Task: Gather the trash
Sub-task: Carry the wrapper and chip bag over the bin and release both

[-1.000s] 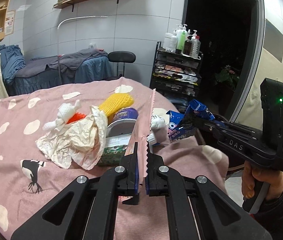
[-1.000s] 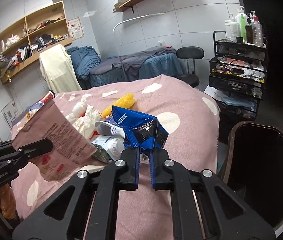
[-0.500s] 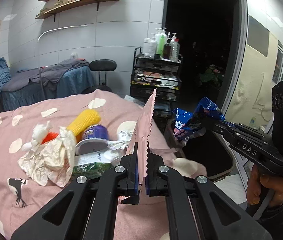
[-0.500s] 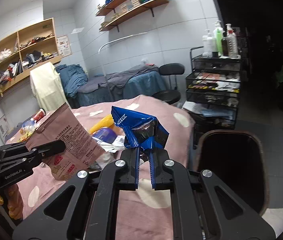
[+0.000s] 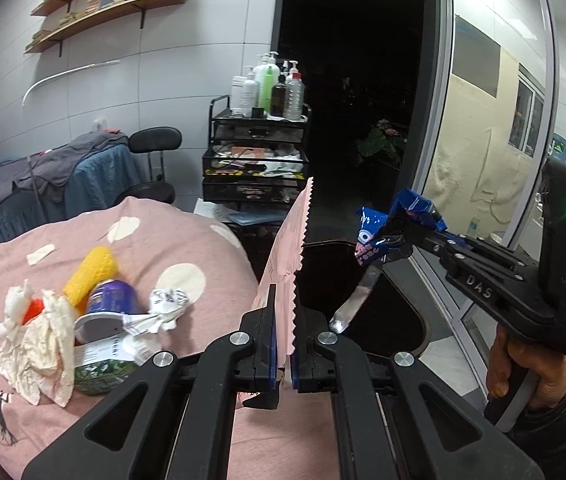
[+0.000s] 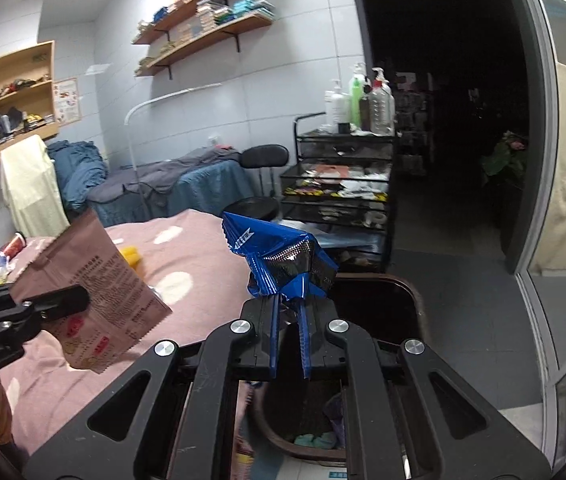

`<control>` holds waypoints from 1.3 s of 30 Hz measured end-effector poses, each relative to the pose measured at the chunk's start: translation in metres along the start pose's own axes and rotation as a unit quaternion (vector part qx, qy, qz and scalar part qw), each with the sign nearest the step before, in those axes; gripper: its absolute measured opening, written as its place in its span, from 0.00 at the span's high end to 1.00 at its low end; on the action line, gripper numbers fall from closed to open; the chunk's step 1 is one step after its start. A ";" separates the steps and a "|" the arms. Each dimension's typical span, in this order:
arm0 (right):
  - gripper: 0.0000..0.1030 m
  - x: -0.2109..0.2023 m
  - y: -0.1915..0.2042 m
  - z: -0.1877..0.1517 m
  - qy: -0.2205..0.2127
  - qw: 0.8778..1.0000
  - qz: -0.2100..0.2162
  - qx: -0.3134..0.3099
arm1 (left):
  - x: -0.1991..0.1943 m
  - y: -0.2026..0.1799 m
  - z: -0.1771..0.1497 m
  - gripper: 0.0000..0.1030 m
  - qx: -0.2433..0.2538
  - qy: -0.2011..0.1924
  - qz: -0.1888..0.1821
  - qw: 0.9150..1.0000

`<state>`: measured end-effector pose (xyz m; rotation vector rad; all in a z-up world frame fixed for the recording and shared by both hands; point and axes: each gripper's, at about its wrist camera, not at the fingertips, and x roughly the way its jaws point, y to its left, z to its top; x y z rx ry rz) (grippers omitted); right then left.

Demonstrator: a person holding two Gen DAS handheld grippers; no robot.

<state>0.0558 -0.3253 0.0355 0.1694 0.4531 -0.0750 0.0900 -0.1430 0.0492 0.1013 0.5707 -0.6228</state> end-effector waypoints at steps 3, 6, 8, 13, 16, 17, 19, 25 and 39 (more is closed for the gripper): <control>0.91 0.012 -0.013 -0.007 0.020 1.000 -0.014 0.012 | 0.009 -0.007 0.001 0.95 0.003 0.007 -0.011 1.000; 0.91 0.028 -0.024 -0.017 0.043 0.999 -0.023 0.022 | 0.016 -0.012 0.002 0.95 0.008 0.013 -0.018 1.000; 0.91 0.038 -0.030 -0.025 0.059 0.997 -0.028 0.031 | 0.021 -0.015 0.002 0.95 0.009 0.019 -0.024 0.999; 0.91 0.058 -0.040 -0.041 0.092 0.994 -0.038 0.047 | 0.033 -0.022 0.000 0.95 0.014 0.032 -0.032 0.999; 0.91 0.071 -0.046 -0.052 0.110 0.991 -0.041 0.059 | 0.040 -0.026 -0.002 0.95 0.017 0.040 -0.035 0.998; 0.91 0.076 -0.048 -0.057 0.119 0.990 -0.040 0.065 | 0.042 -0.027 -0.003 0.95 0.017 0.043 -0.036 0.998; 0.88 0.082 -0.052 -0.064 0.130 0.988 -0.038 0.074 | 0.045 -0.029 -0.004 0.95 0.016 0.049 -0.041 0.998; 0.35 0.089 -0.057 -0.085 0.148 0.984 -0.047 0.088 | 0.052 -0.036 -0.006 0.95 0.018 0.059 -0.044 0.997; 0.23 0.047 -0.085 -0.069 0.073 0.983 -0.112 0.128 | 0.076 -0.061 0.004 0.95 0.030 0.076 -0.068 0.994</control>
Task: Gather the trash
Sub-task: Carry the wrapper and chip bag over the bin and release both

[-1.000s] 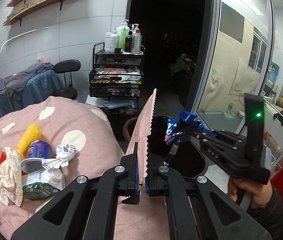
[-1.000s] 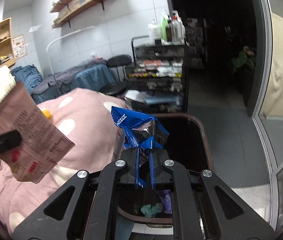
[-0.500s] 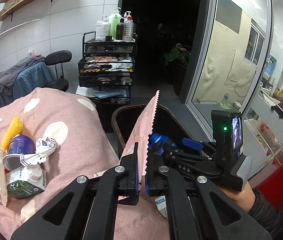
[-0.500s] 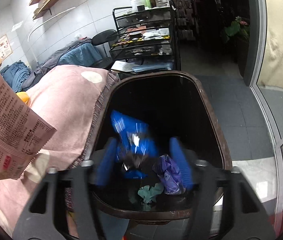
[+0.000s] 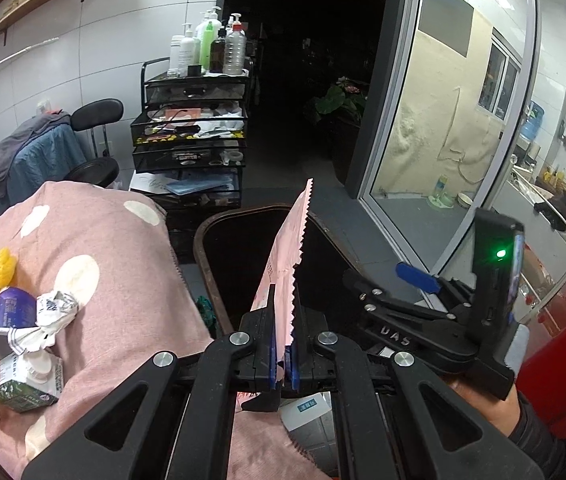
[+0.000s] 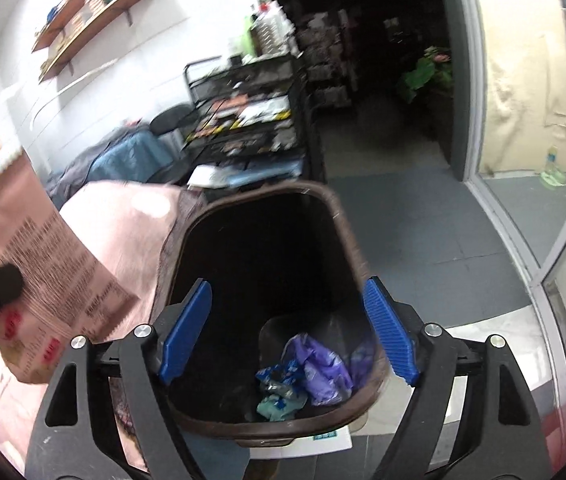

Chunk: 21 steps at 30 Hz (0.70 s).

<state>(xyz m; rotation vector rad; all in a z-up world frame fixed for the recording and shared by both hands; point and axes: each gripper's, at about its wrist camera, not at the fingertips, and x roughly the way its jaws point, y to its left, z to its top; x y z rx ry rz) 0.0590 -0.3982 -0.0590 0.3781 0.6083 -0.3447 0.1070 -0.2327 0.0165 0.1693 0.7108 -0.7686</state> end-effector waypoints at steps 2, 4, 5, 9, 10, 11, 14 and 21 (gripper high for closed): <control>0.23 -0.007 -0.006 0.004 -0.014 1.000 -0.010 0.008 | 0.005 -0.002 0.001 0.95 0.003 0.005 -0.004 1.000; 0.21 -0.010 -0.011 0.007 -0.021 1.000 -0.017 0.013 | 0.012 -0.005 0.003 0.95 0.005 0.011 -0.006 1.000; 0.20 -0.013 -0.014 0.009 -0.026 0.999 -0.022 0.017 | 0.015 -0.006 0.004 0.95 0.006 0.014 -0.007 1.000; 0.19 -0.016 -0.022 0.013 -0.032 0.999 -0.032 0.029 | 0.030 -0.010 0.006 0.95 0.012 0.032 -0.010 0.999; 0.19 -0.017 -0.023 0.013 -0.033 0.998 -0.033 0.029 | 0.033 -0.010 0.006 0.95 0.012 0.035 -0.010 0.999; 0.18 -0.018 -0.024 0.014 -0.034 0.998 -0.035 0.030 | 0.036 -0.011 0.006 0.95 0.012 0.041 -0.012 0.999; 0.17 -0.017 -0.025 0.014 -0.033 0.998 -0.038 0.030 | 0.045 -0.011 0.005 0.95 0.013 0.054 -0.012 0.998; 0.15 -0.017 -0.031 0.014 -0.035 0.998 -0.046 0.035 | 0.059 -0.014 0.000 0.95 0.020 0.076 -0.005 0.997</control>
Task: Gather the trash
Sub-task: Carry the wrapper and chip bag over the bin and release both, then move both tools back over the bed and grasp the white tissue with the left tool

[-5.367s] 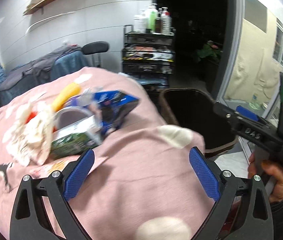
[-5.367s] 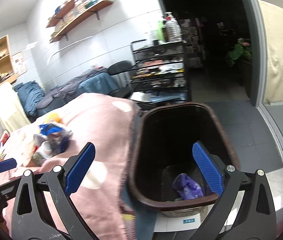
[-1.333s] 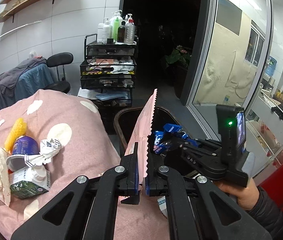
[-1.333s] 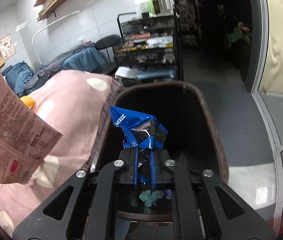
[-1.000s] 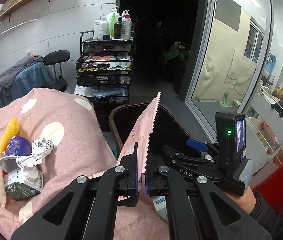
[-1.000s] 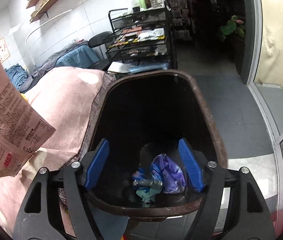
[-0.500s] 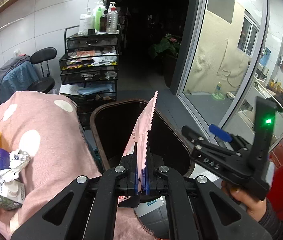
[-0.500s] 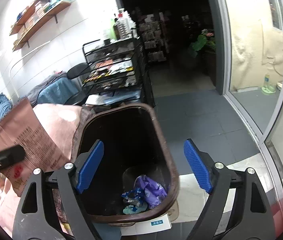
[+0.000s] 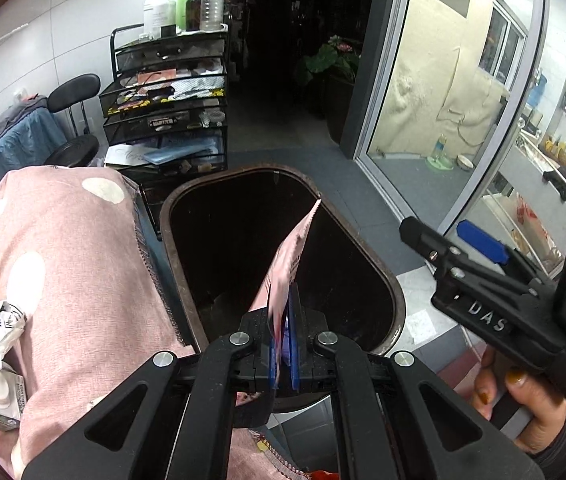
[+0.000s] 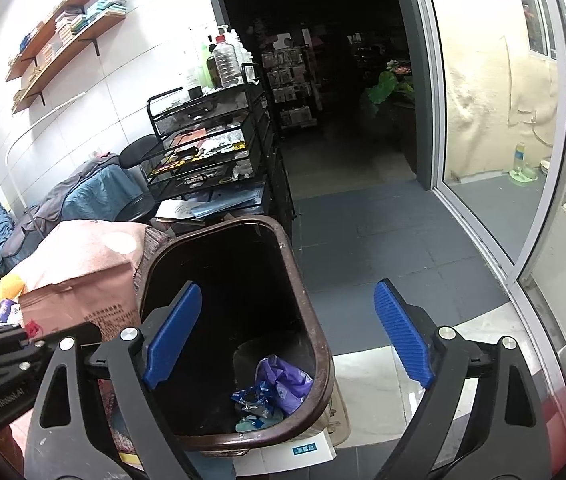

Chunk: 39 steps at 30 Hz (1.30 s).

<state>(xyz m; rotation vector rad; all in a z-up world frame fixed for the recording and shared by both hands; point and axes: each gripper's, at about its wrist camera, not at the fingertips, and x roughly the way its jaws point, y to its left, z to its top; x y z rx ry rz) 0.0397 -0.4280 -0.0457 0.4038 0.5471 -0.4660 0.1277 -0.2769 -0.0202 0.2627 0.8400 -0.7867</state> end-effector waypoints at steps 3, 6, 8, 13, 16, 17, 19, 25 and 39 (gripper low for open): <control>0.14 0.001 -0.003 0.000 -0.001 1.000 -0.003 0.004 | 0.004 -0.002 -0.003 0.95 0.008 0.009 0.003 1.000; 0.12 0.000 -0.005 0.001 -0.004 1.000 -0.007 0.005 | 0.009 -0.001 -0.004 0.87 0.010 0.019 0.008 1.000; 0.08 0.000 -0.006 0.001 -0.007 1.000 -0.010 0.007 | 0.010 0.001 -0.006 0.58 0.008 0.020 0.013 1.000; 0.06 0.004 -0.009 0.000 -0.002 1.000 -0.011 0.014 | 0.005 -0.002 -0.007 0.24 0.024 0.005 0.024 0.999; 0.06 0.004 -0.008 -0.001 0.000 1.000 -0.009 0.015 | 0.002 -0.005 -0.009 0.19 0.041 -0.002 0.040 0.998; 0.06 0.004 -0.008 -0.002 -0.001 1.000 -0.010 0.014 | 0.002 -0.006 -0.008 0.17 0.043 -0.003 0.044 0.998; 0.06 0.004 -0.007 -0.002 0.000 1.000 -0.008 0.009 | -0.001 -0.006 -0.009 0.16 0.044 -0.007 0.052 0.998; 0.06 0.000 0.005 -0.002 -0.007 1.000 0.013 -0.008 | -0.025 -0.003 -0.011 0.11 0.039 -0.044 0.074 0.995; 0.06 -0.017 0.066 -0.010 -0.009 0.993 0.097 -0.059 | -0.103 0.035 -0.037 0.07 -0.021 -0.122 0.129 0.984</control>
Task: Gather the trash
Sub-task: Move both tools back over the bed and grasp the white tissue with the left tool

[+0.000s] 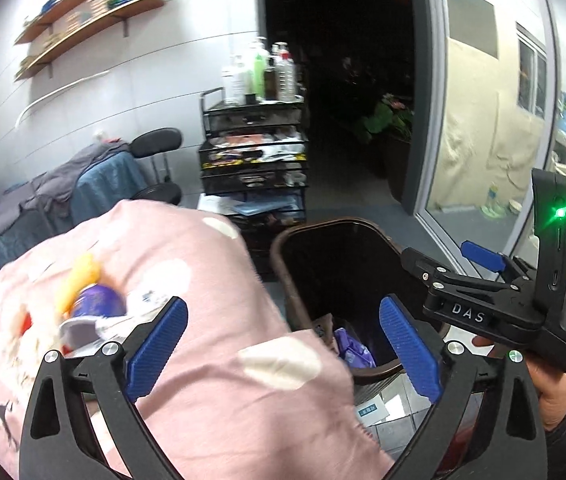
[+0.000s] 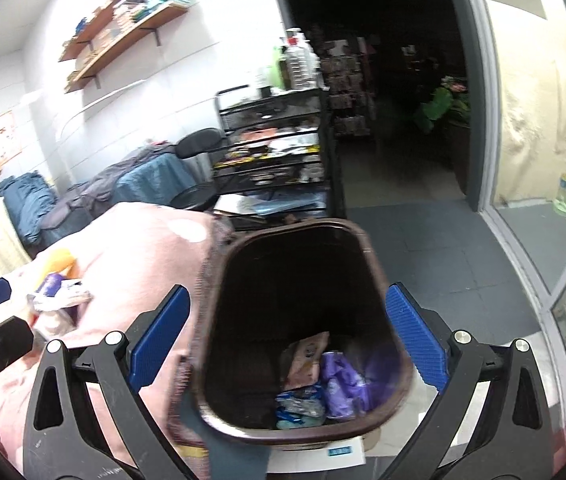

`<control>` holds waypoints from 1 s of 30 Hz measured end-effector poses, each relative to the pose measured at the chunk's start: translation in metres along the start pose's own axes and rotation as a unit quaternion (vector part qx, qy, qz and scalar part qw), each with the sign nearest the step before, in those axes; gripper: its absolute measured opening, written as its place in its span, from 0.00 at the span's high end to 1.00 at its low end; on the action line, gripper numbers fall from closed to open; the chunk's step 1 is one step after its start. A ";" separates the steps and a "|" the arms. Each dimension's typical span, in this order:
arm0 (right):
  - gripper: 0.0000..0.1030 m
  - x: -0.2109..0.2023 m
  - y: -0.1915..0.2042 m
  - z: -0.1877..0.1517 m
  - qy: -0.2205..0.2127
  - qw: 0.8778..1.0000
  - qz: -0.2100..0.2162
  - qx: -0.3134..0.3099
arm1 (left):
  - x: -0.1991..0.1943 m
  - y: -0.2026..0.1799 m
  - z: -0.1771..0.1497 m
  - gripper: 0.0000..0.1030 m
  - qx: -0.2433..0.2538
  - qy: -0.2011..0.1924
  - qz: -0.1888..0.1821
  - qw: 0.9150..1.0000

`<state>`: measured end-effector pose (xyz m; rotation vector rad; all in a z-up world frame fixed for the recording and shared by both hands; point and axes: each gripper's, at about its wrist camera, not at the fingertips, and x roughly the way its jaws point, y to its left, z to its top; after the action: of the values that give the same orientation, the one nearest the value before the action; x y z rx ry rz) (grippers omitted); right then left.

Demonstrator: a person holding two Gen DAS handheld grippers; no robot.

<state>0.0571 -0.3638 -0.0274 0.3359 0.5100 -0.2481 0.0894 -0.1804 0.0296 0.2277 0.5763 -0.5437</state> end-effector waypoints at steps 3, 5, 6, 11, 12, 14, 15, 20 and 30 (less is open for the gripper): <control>0.06 -0.001 0.021 -0.001 0.002 1.000 0.025 -0.015 | -0.011 0.019 -0.008 0.05 -0.013 -0.002 0.023 1.000; 0.06 -0.002 0.034 -0.001 0.000 0.999 0.041 -0.025 | -0.016 0.031 -0.014 0.05 -0.019 -0.003 0.040 0.999; 0.06 -0.001 0.043 -0.001 0.000 0.998 0.050 -0.032 | -0.018 0.037 -0.017 0.05 -0.023 -0.002 0.047 0.999; 0.06 0.004 0.076 -0.003 0.009 0.995 0.085 -0.060 | -0.026 0.077 -0.034 0.05 -0.061 0.011 0.083 0.995; 0.06 0.005 0.083 -0.004 0.012 0.993 0.094 -0.066 | -0.028 0.085 -0.037 0.05 -0.069 0.013 0.088 0.994; 0.06 0.007 0.096 -0.005 0.018 0.991 0.110 -0.075 | -0.031 0.102 -0.046 0.05 -0.084 0.021 0.103 0.991; 0.06 0.007 0.104 -0.006 0.022 0.989 0.120 -0.082 | -0.032 0.109 -0.050 0.05 -0.091 0.024 0.109 0.990; 0.06 0.013 0.136 -0.010 0.038 0.982 0.151 -0.110 | -0.037 0.146 -0.071 0.05 -0.125 0.042 0.139 0.981; 0.06 0.031 0.178 -0.020 0.072 0.969 0.191 -0.140 | -0.043 0.219 -0.089 0.12 -0.186 0.052 0.180 0.965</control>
<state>0.1308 -0.1983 -0.0152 0.1706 0.6042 0.2241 0.1378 0.0524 -0.0067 0.0009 0.7083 -0.0656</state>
